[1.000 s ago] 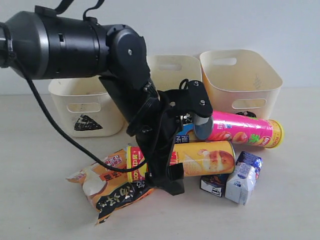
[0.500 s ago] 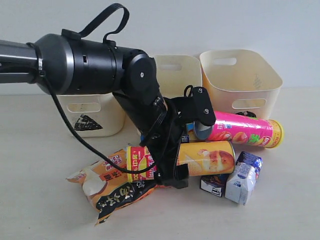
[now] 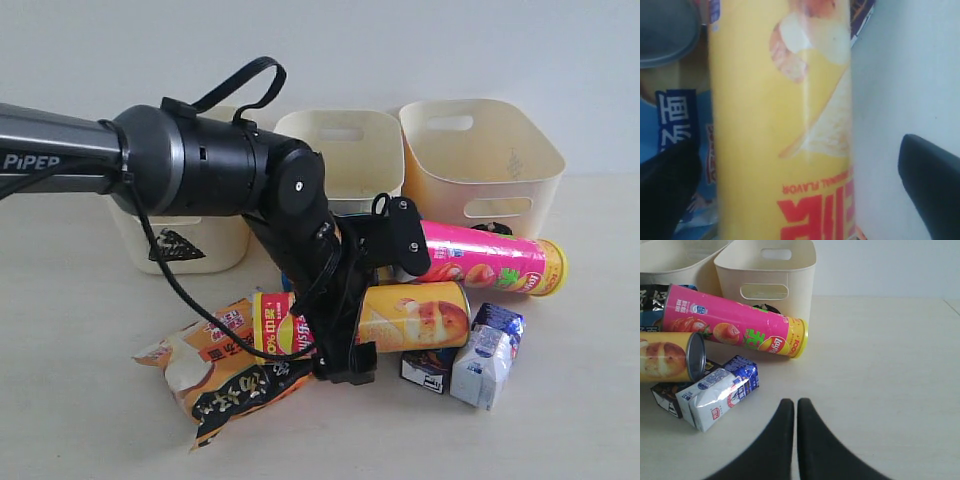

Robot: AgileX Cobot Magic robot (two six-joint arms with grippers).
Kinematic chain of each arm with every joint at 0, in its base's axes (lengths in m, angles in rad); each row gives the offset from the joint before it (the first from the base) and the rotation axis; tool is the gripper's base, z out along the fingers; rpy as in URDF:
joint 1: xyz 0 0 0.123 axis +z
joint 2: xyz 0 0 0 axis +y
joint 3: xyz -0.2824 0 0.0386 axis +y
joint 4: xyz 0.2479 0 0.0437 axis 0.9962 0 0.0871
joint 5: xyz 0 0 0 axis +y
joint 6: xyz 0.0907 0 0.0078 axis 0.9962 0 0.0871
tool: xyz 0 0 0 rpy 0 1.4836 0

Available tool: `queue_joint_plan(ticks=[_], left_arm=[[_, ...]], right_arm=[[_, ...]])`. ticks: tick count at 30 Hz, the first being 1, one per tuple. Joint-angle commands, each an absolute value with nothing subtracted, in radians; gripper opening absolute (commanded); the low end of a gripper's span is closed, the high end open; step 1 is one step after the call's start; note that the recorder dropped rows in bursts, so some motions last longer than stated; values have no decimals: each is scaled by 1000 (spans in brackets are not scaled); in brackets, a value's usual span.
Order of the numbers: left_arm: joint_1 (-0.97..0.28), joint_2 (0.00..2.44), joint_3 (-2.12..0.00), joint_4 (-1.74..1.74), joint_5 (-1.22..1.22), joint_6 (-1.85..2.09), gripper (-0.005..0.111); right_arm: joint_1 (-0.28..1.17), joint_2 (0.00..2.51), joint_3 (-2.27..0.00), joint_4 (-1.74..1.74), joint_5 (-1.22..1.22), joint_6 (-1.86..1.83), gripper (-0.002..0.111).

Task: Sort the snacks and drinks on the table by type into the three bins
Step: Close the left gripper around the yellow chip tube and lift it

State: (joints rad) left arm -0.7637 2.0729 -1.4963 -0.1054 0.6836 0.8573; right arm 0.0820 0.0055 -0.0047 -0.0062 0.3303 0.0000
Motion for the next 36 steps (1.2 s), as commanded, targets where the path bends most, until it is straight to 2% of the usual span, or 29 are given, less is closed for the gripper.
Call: queue_joint_plan(ticks=[1,3,5,7,8,9,18,36], left_arm=[[-769,2082,-1502,-90,669,845,91],[-769,2082,-1502,-88,669,845,78],[-769,2082,-1502,-82,662,845,57],[-769,2082,-1502,-78,658,845,29],[-769,2082,-1502,-78,657,845,9],[-769,2082,-1502,-75,657,849,6],[-769,2038,-1502,-75,663,845,4],[-769,1950,-1502,-81,928,849,4]], right_arm=[[80,0,0,-7,322,0,0],[80,0,0,-7,322,0,0],[80,0,0,-7,322,0,0],[80,0,0,-7,322,0,0],[80,0,0,-7,322,0,0],[80,0,0,-7,322,0,0],[80,0,0,-7,322,0,0],[80,0,0,-7,322,0,0]])
